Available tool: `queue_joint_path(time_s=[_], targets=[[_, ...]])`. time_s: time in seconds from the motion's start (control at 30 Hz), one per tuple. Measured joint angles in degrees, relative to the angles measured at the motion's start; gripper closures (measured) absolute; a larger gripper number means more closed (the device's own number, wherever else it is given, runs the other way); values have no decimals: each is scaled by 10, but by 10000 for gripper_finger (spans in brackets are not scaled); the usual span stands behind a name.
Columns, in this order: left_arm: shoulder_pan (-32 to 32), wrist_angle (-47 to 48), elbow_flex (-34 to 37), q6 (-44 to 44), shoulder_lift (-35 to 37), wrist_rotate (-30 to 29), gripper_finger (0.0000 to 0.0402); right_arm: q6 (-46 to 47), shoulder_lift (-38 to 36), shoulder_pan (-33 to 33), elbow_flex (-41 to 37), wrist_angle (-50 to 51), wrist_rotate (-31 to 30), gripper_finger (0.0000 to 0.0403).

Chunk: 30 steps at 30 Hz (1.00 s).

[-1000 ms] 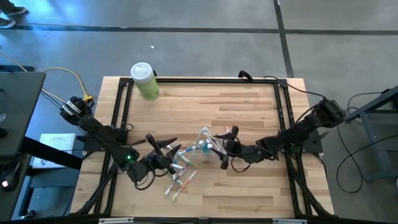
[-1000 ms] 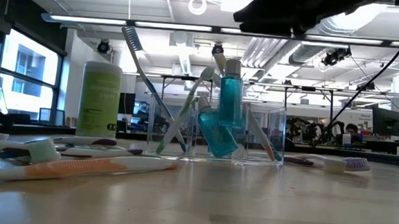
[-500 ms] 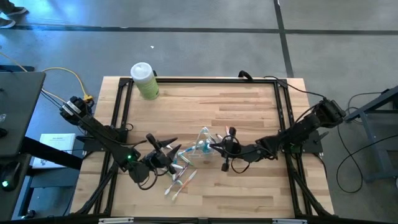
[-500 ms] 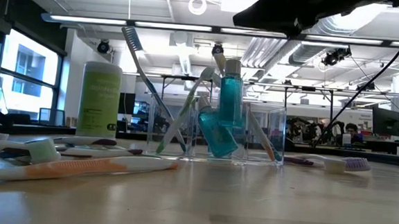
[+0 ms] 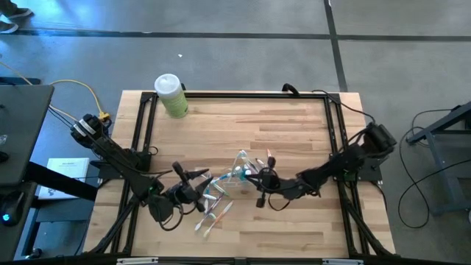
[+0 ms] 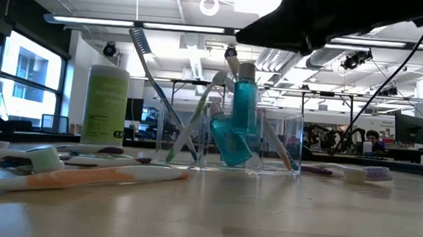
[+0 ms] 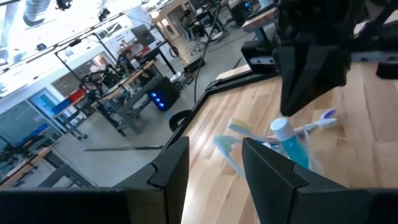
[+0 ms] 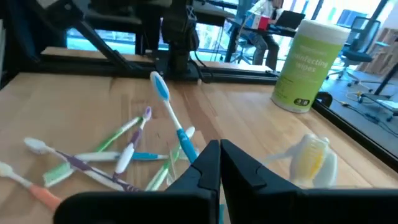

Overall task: Pick & Place toothbrushing station
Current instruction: Put the mouthwash into the transparent organizer, then put the left violet toothbrush into the transparent organizer

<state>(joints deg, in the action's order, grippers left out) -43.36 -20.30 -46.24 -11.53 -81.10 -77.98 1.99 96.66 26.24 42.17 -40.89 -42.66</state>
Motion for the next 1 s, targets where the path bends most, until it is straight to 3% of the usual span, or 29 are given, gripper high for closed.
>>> queue_joint_path(time_s=[0.2,0.47,0.73,1.0], targets=[[-5,3,0,0,0,-1,258,-1,22,-1,0,-7,-68,401],[-5,7,0,7,0,0,258,-27,22,-1,0,-32,-64,401],[-4,11,0,11,0,0,258,78,22,-13,0,61,-39,401],[-4,11,0,11,0,0,258,72,22,-7,0,62,-39,401]])
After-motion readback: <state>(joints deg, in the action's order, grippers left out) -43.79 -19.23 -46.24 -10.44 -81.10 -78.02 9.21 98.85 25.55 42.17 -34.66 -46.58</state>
